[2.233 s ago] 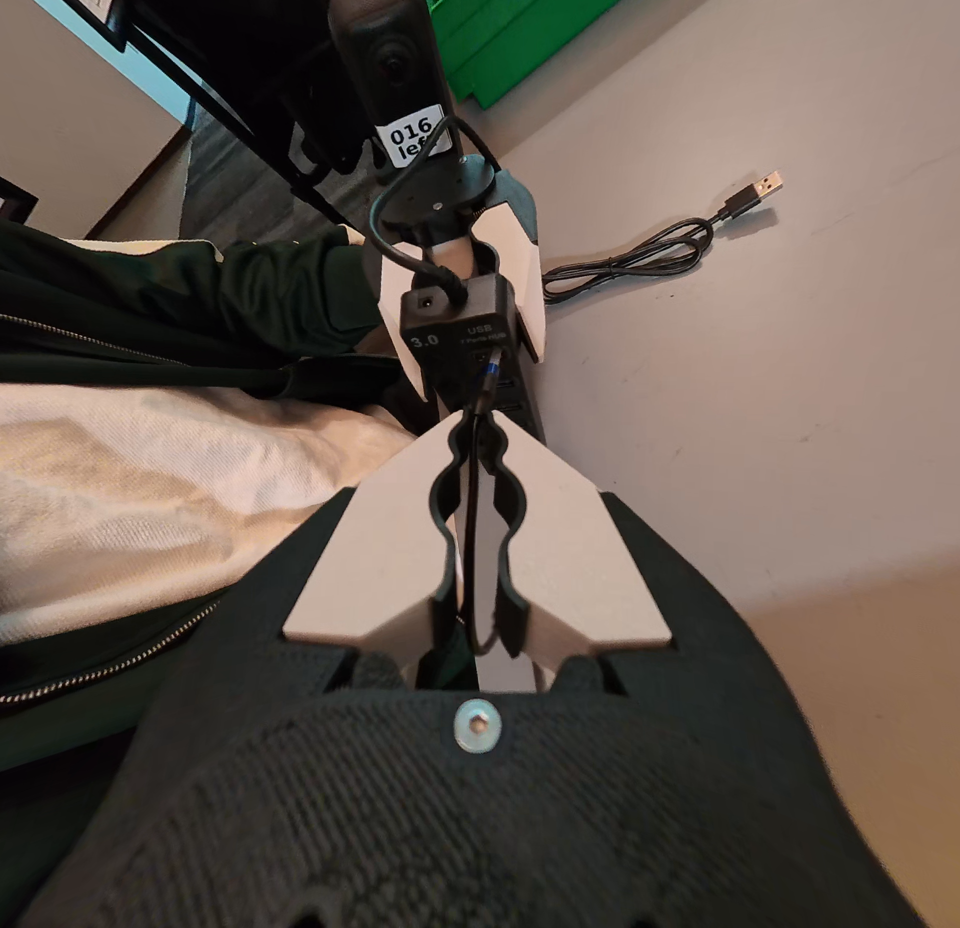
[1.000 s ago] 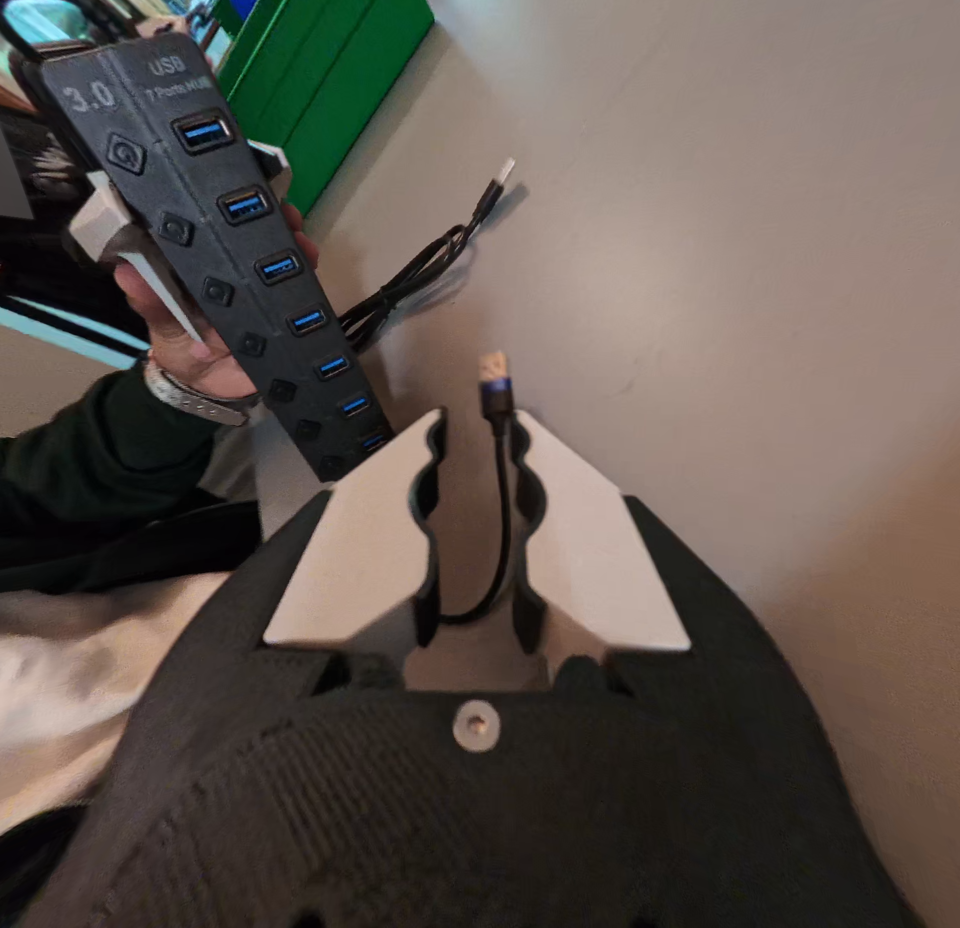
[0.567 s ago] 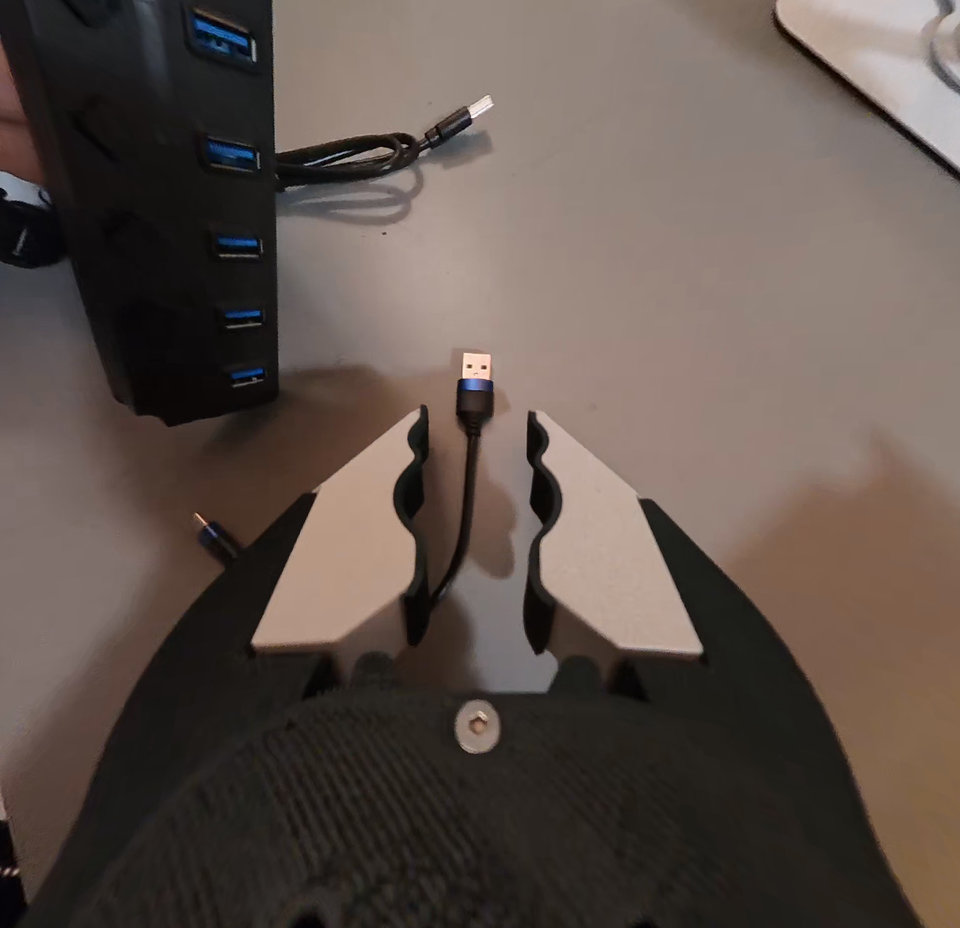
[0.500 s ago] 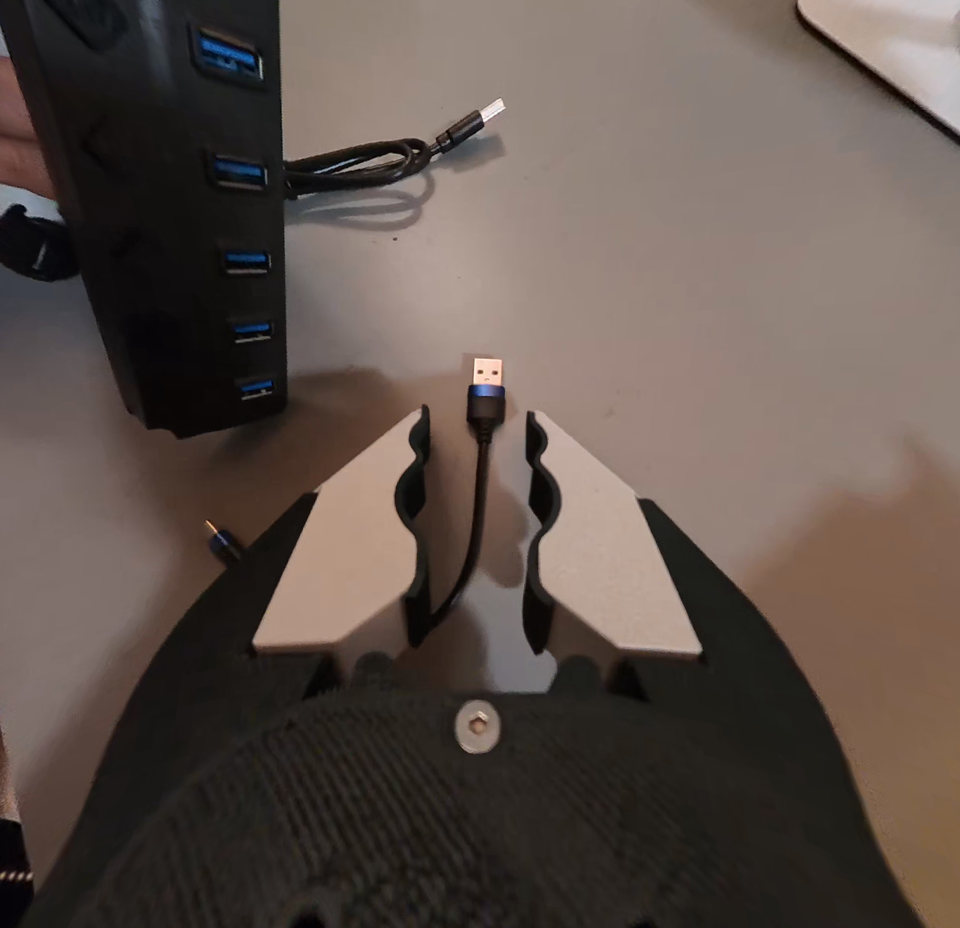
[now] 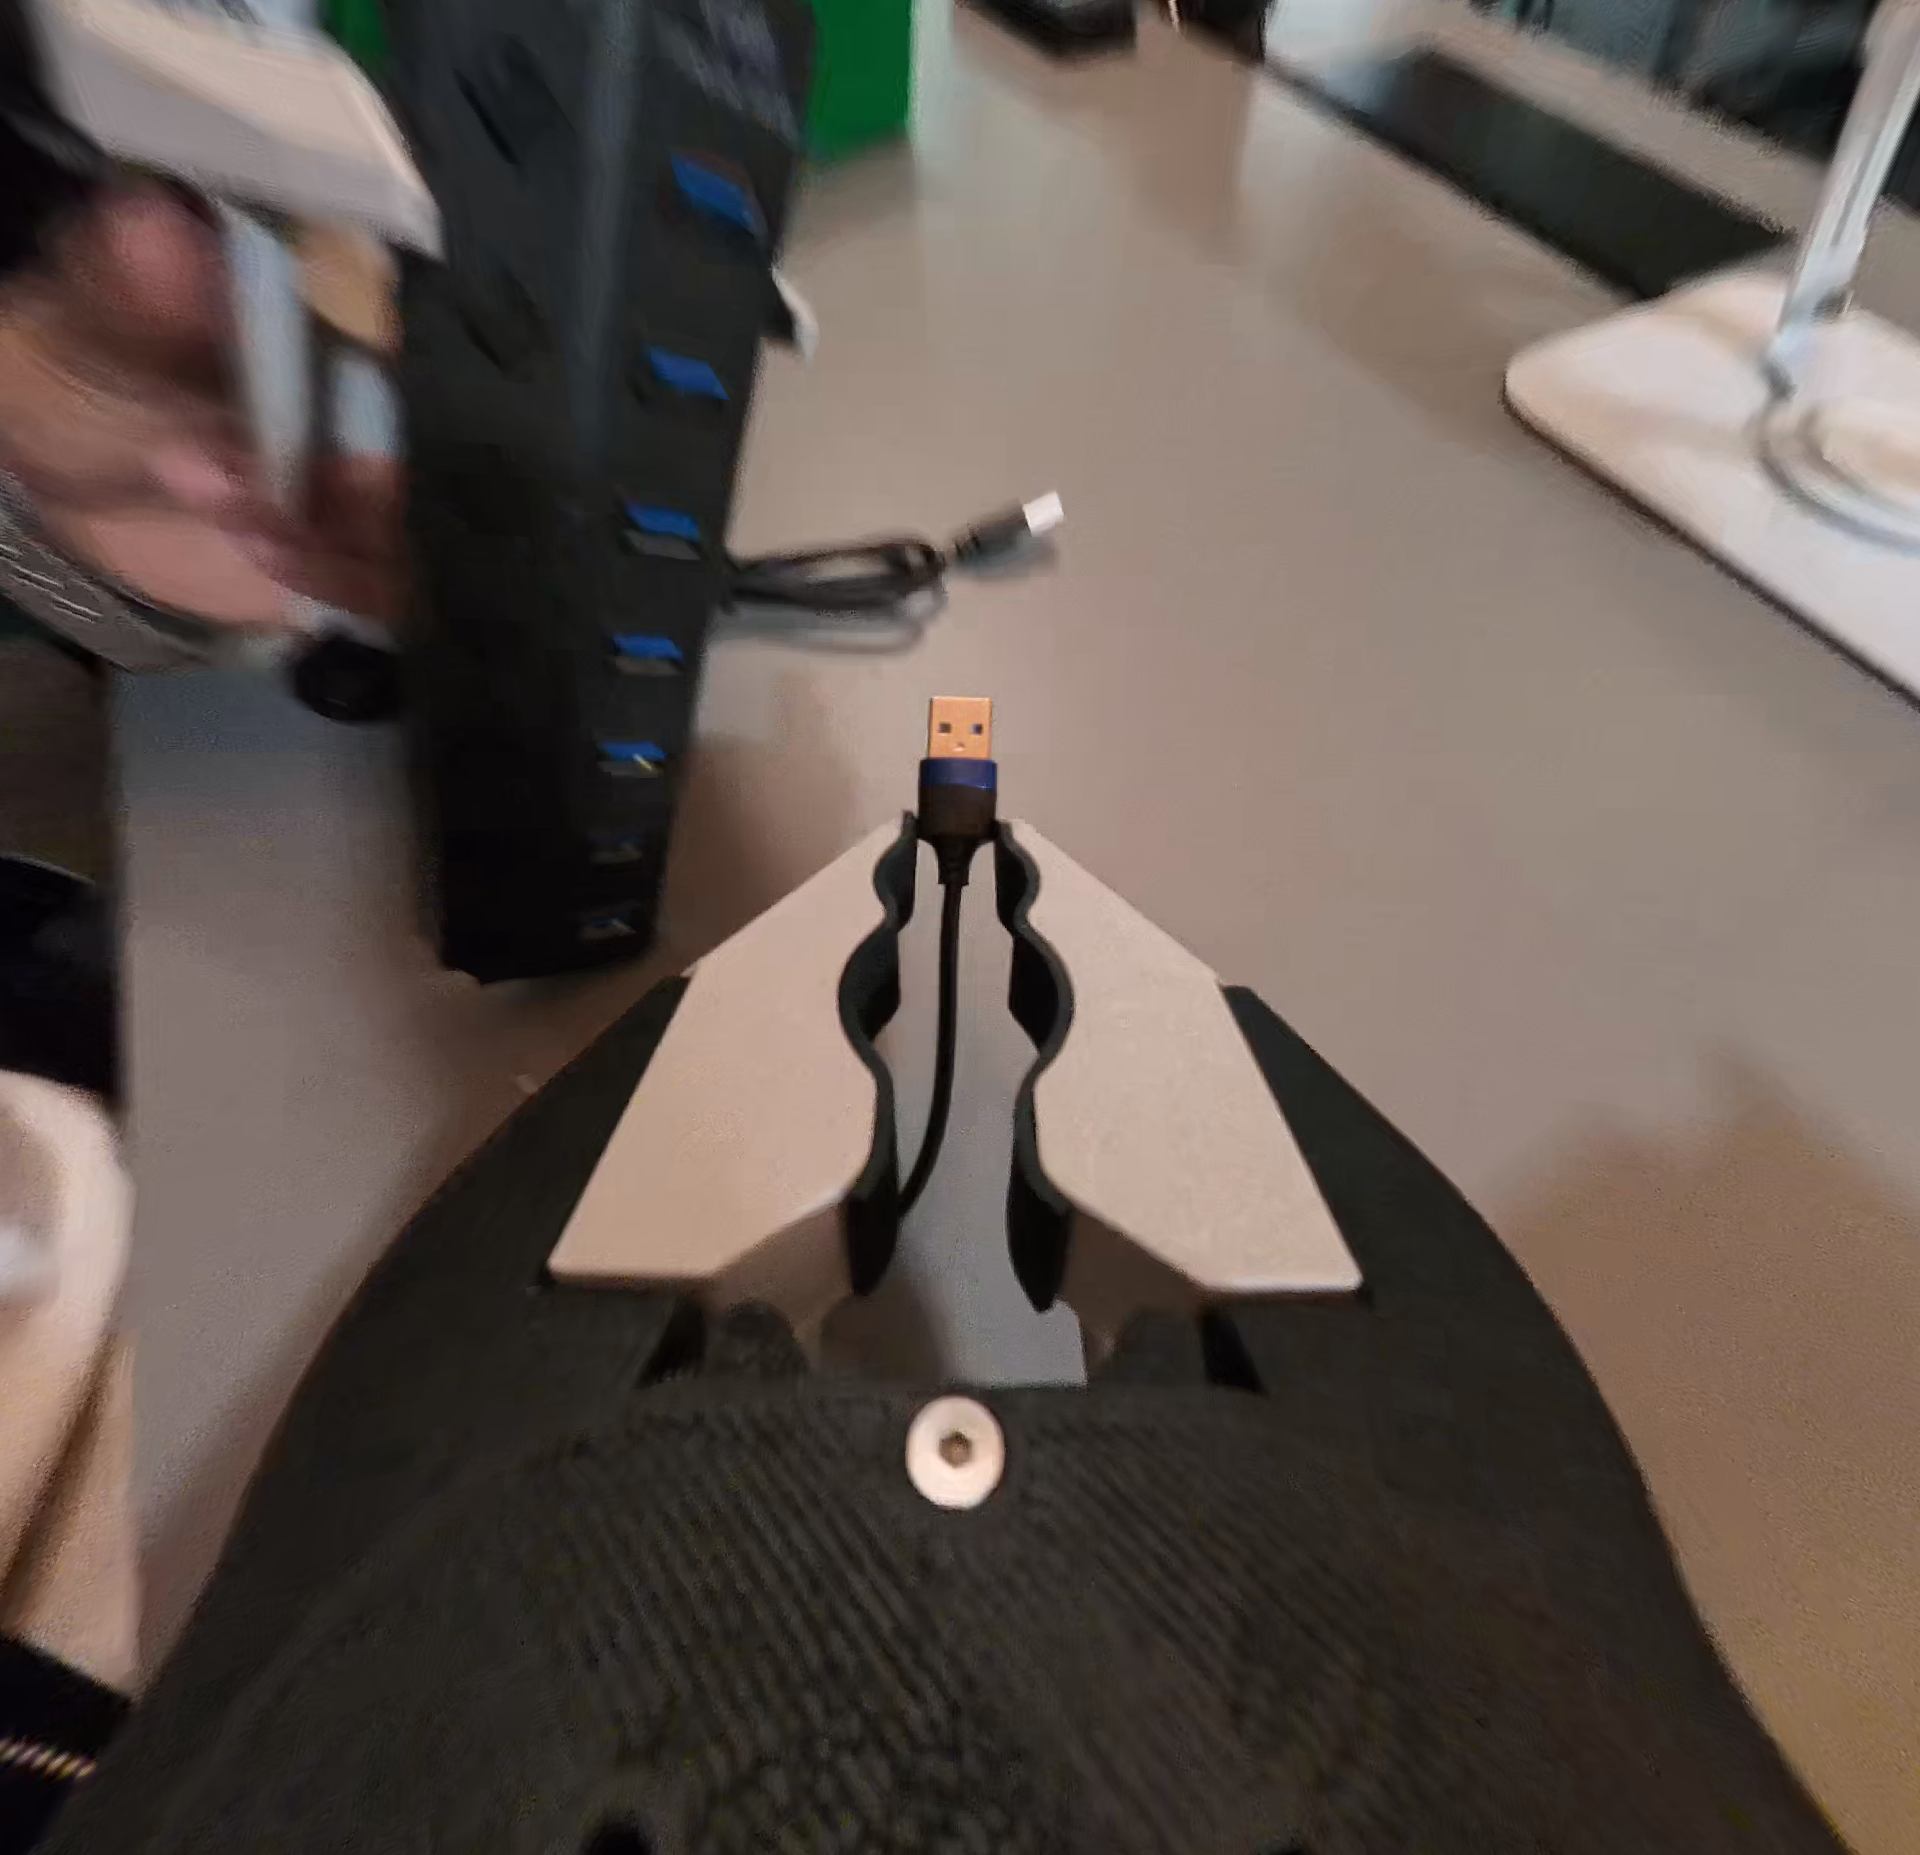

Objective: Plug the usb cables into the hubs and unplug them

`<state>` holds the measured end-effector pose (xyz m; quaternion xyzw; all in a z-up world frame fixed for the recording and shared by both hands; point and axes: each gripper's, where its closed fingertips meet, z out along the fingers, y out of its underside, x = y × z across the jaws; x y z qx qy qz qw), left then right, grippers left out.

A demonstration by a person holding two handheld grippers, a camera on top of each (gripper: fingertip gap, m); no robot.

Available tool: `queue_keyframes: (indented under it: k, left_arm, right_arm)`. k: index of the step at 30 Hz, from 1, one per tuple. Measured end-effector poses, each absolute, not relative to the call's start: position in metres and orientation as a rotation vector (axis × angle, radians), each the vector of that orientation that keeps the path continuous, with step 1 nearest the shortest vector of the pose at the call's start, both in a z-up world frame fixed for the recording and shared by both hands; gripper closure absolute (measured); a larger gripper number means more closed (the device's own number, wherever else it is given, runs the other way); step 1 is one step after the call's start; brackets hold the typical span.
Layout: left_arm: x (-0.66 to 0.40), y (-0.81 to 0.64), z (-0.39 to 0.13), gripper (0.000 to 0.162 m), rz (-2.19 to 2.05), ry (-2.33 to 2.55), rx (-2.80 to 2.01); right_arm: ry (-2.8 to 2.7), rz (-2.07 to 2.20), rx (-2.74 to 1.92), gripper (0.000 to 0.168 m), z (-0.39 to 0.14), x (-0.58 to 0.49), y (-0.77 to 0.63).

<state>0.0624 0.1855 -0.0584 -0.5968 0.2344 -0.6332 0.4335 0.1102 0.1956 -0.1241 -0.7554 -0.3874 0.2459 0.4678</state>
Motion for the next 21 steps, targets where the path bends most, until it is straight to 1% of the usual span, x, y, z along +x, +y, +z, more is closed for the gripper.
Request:
queue_keyframes:
  k: [1, 4, 6, 13, 16, 21]
  left_arm:
    - [0.064, 0.183, -0.058, 0.116, -1.575, 0.606, -1.479]
    - [0.067, 0.173, -0.056, 0.115, -1.58, 0.707, -1.448]
    - [0.067, 0.17, -0.055, 0.113, -1.565, 0.747, -1.433]
    - [0.072, 0.166, -0.053, 0.113, -1.547, 0.778, -1.412]
    - [0.072, 0.167, -0.054, 0.113, -1.542, 0.767, -1.418]
    - [0.071, 0.169, -0.054, 0.113, -1.539, 0.758, -1.422]
  right_arm:
    - [-0.935, 0.652, -1.795, 0.154, -0.109, 0.11, 0.191]
    - [-0.907, 0.837, -1.67, 0.154, -0.073, 0.109, 0.173]
    - [-0.9, 0.973, -1.649, 0.155, -0.062, 0.107, 0.164]
    - [-0.932, 1.049, -1.662, 0.155, -0.068, 0.099, 0.152]
    - [-0.912, 0.971, -1.795, 0.155, -0.086, 0.108, 0.163]
    - [-0.843, 0.823, -2.121, 0.154, -0.148, 0.141, 0.185]
